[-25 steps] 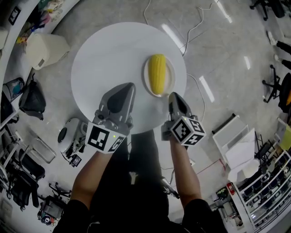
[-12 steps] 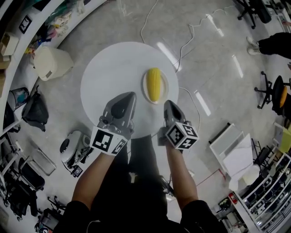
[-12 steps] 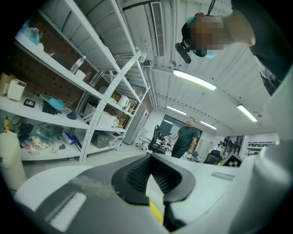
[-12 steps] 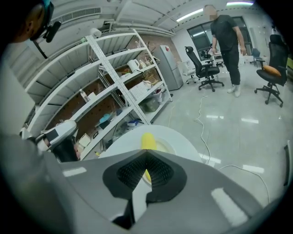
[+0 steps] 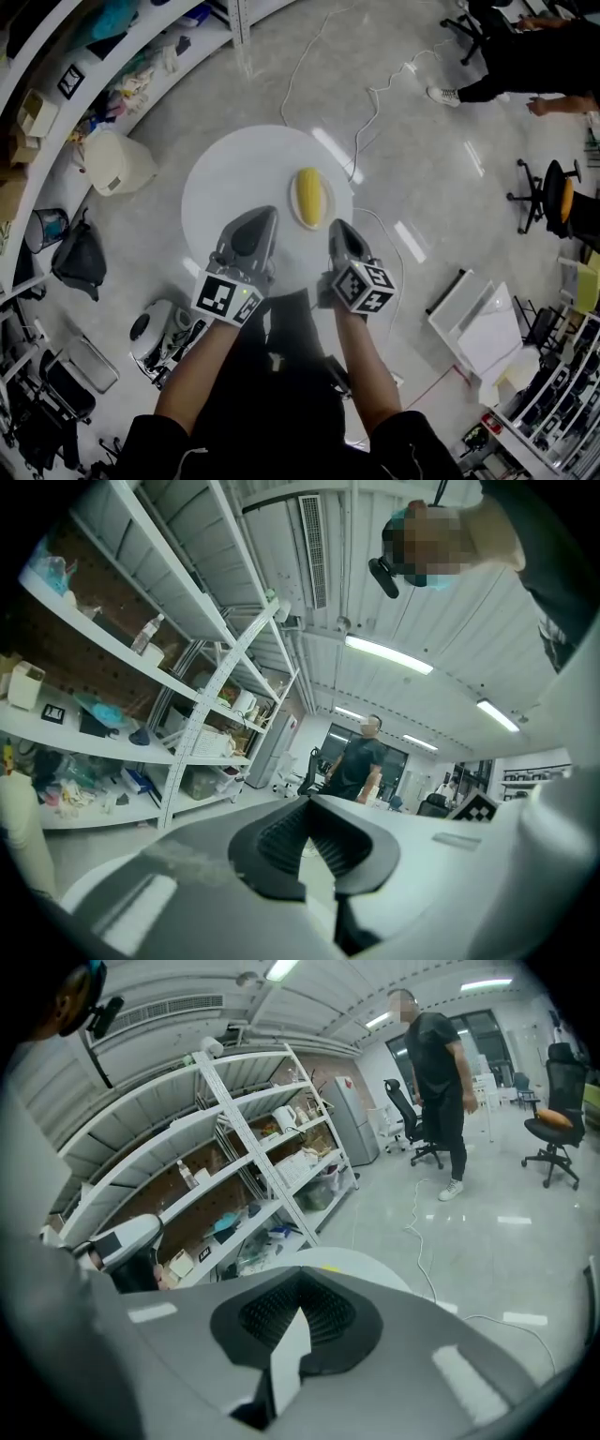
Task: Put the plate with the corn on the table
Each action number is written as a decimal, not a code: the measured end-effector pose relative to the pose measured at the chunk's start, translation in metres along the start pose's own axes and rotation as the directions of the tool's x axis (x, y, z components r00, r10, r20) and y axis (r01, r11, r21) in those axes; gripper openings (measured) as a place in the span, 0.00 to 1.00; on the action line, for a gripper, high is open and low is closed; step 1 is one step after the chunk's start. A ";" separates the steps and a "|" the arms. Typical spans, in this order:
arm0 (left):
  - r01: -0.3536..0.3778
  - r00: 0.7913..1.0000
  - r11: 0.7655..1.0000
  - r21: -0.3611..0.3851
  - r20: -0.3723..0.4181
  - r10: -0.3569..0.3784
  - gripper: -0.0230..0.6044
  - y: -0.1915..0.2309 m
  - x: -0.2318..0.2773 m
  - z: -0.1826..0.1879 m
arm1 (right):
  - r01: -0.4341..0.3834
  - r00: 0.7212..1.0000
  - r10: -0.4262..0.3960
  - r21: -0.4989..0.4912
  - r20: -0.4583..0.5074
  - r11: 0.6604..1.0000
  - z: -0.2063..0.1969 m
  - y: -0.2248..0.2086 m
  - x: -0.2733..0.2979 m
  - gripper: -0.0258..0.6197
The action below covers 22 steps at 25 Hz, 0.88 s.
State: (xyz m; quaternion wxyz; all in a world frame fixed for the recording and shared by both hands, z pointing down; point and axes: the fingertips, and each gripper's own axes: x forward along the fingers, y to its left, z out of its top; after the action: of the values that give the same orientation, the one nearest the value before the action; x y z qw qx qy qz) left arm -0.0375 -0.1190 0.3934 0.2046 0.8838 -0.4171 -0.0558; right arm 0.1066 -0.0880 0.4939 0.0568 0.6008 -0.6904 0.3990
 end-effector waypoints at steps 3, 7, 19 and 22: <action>0.003 1.000 1.000 -0.007 0.016 -0.003 0.04 -0.006 -0.010 0.013 | -0.002 1.000 0.002 -0.007 0.025 1.000 0.009 0.013 -0.011 0.05; 0.005 0.999 1.000 -0.005 0.043 -0.005 0.04 -0.011 -0.025 0.033 | -0.003 0.998 0.004 -0.019 0.062 1.000 0.019 0.032 -0.025 0.05; 0.051 0.996 0.997 0.050 0.069 -0.054 0.04 -0.034 -0.066 0.077 | -0.009 0.979 0.020 -0.056 0.201 0.998 0.056 0.092 -0.094 0.05; 0.069 0.995 0.996 0.063 0.062 -0.073 0.04 -0.044 -0.071 0.082 | -0.018 0.972 0.031 -0.055 0.233 0.998 0.067 0.107 -0.111 0.05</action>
State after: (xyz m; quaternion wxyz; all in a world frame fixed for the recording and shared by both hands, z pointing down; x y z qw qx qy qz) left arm -0.0742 -0.0658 0.2960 0.1618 0.9017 -0.3931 -0.0789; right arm 0.0699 -0.0466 0.3344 -0.0142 0.6334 -0.7098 0.3079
